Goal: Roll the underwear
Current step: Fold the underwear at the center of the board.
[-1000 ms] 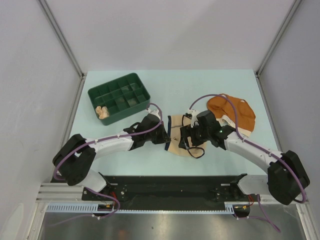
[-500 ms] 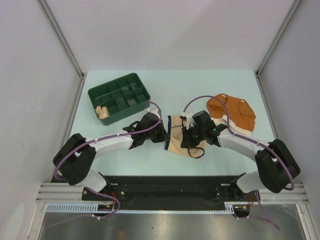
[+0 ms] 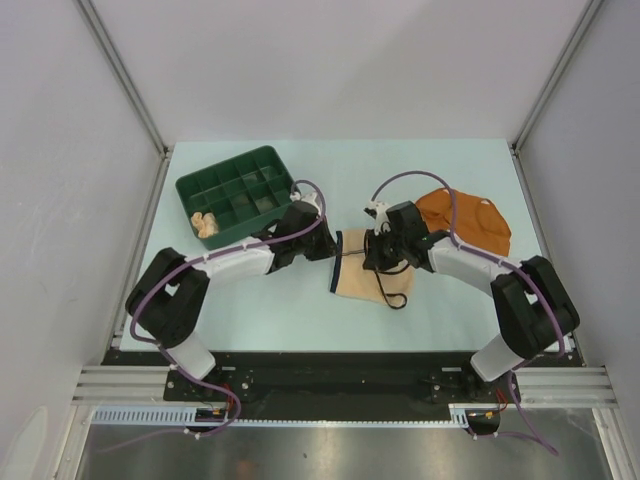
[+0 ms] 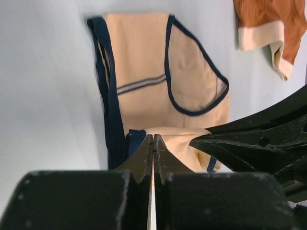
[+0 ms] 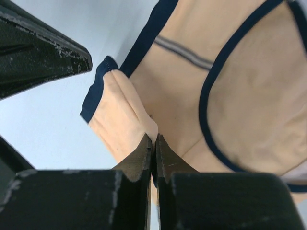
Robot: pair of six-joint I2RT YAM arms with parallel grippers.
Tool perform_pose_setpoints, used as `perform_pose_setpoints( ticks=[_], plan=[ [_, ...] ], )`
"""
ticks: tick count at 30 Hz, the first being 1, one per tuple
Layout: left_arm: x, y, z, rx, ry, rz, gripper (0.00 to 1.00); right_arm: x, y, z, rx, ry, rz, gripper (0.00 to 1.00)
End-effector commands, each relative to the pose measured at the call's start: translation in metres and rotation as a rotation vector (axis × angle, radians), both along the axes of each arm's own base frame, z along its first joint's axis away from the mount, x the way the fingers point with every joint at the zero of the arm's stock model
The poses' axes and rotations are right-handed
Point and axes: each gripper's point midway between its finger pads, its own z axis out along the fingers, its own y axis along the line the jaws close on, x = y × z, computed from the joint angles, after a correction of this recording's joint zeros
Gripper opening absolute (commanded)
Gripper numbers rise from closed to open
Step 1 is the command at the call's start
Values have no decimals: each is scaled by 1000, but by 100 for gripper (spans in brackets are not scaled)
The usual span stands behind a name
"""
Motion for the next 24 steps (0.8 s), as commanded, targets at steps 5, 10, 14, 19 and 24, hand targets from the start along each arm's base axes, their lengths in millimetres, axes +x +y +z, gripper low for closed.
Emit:
perform_pose_setpoints(
  ticks=[5, 10, 14, 19, 24],
  plan=[
    [42, 0, 20, -19, -86, -11, 0, 60, 7, 19, -12, -122, -21, 2],
    [51, 9, 21, -14, -89, -1, 0, 80, 7, 11, -38, -119, -18, 2],
    [54, 12, 18, 14, -83, -9, 0, 96, 5, 6, -53, -112, -31, 2],
    [54, 14, 11, 32, -75, -14, 0, 113, 3, -2, -61, -104, -57, 1],
    [54, 16, 10, 42, -74, -15, 0, 126, 1, -8, -62, -101, -81, 1]
  ],
)
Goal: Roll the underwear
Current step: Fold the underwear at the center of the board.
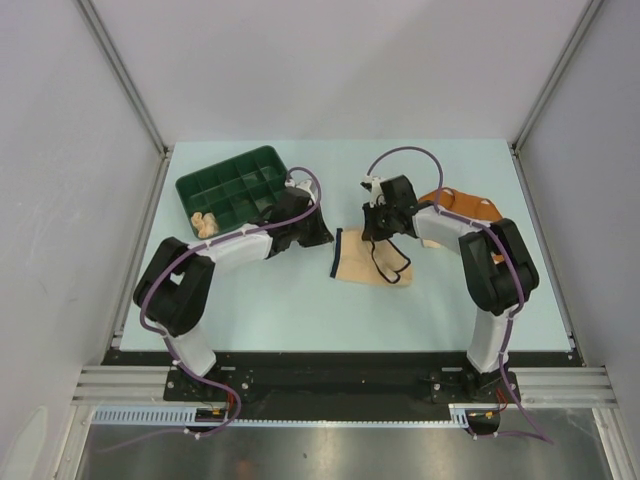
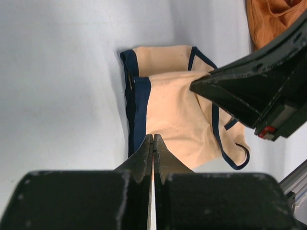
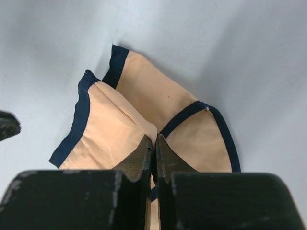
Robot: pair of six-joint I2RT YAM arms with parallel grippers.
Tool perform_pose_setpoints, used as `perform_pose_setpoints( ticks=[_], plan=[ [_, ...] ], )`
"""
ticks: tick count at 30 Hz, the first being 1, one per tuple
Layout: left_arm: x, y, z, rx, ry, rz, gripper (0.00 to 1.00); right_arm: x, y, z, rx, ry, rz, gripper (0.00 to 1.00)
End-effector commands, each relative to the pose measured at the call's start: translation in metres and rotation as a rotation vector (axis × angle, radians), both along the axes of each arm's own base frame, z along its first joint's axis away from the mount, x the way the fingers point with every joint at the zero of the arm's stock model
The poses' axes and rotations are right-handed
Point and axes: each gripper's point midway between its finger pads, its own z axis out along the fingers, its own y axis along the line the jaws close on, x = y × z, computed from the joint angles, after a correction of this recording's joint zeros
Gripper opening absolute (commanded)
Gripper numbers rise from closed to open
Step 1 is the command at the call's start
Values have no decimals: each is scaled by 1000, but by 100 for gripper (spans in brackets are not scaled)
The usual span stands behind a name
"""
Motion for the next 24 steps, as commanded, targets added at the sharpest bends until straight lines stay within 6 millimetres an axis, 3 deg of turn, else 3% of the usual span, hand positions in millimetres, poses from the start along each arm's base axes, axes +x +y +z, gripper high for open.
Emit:
perform_pose_setpoints(
  ticks=[1, 7, 18, 24],
  plan=[
    [7, -2, 10, 1, -32, -24, 0, 27, 2, 11, 6, -62, -16, 1],
    [5, -3, 8, -3, -32, -35, 0, 38, 2, 8, -12, -67, -20, 1],
    [1, -2, 6, -10, -28, -42, 0, 56, 0, 29, -11, -107, -34, 1],
    [1, -5, 1, -9, -20, -53, 0, 66, -7, 21, -29, -97, -55, 0]
  ],
)
